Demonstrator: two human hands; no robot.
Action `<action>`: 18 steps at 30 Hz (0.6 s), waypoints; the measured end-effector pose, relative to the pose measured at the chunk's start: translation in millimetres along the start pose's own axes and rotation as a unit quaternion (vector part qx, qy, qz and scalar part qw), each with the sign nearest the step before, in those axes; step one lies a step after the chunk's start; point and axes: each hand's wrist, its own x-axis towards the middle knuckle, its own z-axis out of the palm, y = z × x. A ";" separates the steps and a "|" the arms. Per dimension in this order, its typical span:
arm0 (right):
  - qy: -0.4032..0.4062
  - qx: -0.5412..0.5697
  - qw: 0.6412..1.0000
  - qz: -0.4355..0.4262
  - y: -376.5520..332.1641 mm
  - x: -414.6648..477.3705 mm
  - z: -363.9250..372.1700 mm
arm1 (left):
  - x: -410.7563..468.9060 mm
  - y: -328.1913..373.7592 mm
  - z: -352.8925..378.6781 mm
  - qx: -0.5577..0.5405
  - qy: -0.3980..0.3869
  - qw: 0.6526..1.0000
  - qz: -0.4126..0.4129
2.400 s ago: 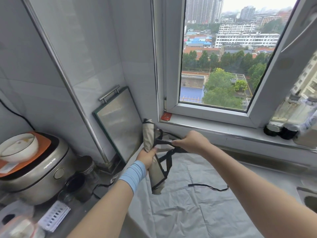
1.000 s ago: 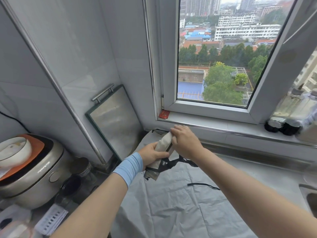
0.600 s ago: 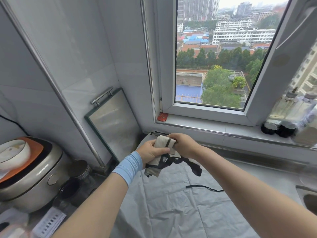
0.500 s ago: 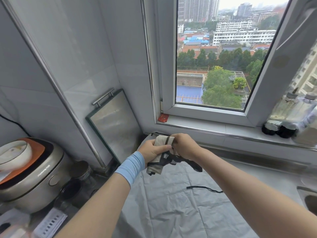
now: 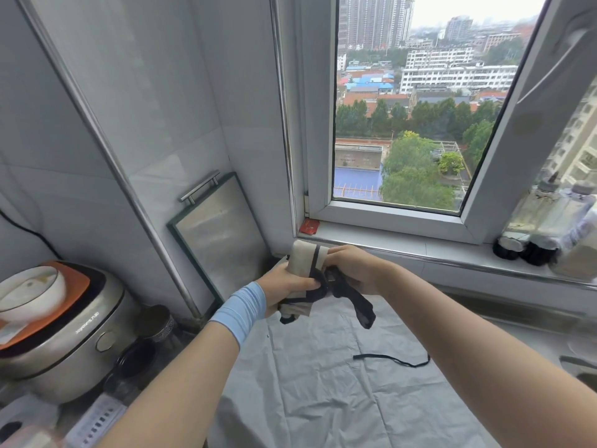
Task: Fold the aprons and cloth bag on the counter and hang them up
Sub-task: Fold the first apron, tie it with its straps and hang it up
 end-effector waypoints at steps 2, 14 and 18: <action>-0.020 -0.041 0.999 0.021 -0.1 -2.8 -8.3 | -2.7 -3.5 -4.2 -0.032 0.030 0.999 -0.003; 0.010 0.457 0.888 -0.046 28.6 -15.7 -35.6 | -21.2 -19.6 -41.3 -0.168 0.067 0.983 -0.003; -0.004 0.542 0.833 -0.116 20.9 -13.7 -26.7 | -18.9 -22.4 -32.0 -0.189 0.061 0.980 0.004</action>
